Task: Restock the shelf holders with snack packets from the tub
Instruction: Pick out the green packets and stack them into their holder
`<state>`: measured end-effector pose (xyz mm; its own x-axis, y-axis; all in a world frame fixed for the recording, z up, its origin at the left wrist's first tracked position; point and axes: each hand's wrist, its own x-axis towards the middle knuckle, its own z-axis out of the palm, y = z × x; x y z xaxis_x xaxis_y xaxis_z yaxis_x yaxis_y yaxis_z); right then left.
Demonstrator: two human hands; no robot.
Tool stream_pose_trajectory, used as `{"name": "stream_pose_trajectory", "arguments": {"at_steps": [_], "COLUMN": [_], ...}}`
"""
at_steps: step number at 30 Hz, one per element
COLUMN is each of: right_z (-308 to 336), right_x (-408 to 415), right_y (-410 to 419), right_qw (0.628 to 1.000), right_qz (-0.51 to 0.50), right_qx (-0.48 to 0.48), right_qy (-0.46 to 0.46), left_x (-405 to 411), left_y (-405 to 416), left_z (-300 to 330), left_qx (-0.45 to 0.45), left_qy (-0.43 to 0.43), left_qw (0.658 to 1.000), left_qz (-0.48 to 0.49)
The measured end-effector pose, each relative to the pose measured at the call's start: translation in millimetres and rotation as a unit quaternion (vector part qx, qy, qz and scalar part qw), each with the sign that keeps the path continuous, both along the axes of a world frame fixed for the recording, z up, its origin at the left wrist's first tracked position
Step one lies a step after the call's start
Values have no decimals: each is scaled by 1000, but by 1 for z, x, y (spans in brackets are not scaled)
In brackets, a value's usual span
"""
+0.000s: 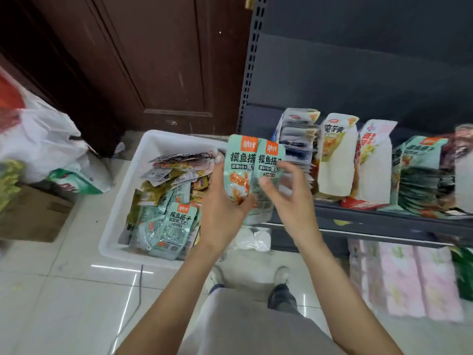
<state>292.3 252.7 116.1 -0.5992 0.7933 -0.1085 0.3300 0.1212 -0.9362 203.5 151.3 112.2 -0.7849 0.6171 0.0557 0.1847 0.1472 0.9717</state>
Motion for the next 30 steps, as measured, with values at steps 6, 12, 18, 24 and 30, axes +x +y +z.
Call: {"name": "stream_pose_trajectory", "arguments": {"at_steps": [6, 12, 18, 24, 30], "right_z": [15, 10, 16, 24, 22], "right_x": [82, 183, 251, 289, 308], "right_y": [63, 136, 193, 238, 266], "right_qw": [959, 848, 869, 920, 910], "right_qz": [-109, -294, -301, -295, -315], "right_qx": [-214, -366, -323, -142, -115], "right_qy": [148, 248, 224, 214, 242], "left_x": [76, 142, 171, 173, 166], "left_y": [79, 158, 223, 291, 334], "left_z": [21, 18, 16, 44, 21], "left_qx": [-6, 80, 37, 95, -43], "left_qy": [3, -148, -246, -9, 153], "left_qw": [986, 974, 967, 991, 977], "left_qz": [-170, -152, -48, -98, -142]}}
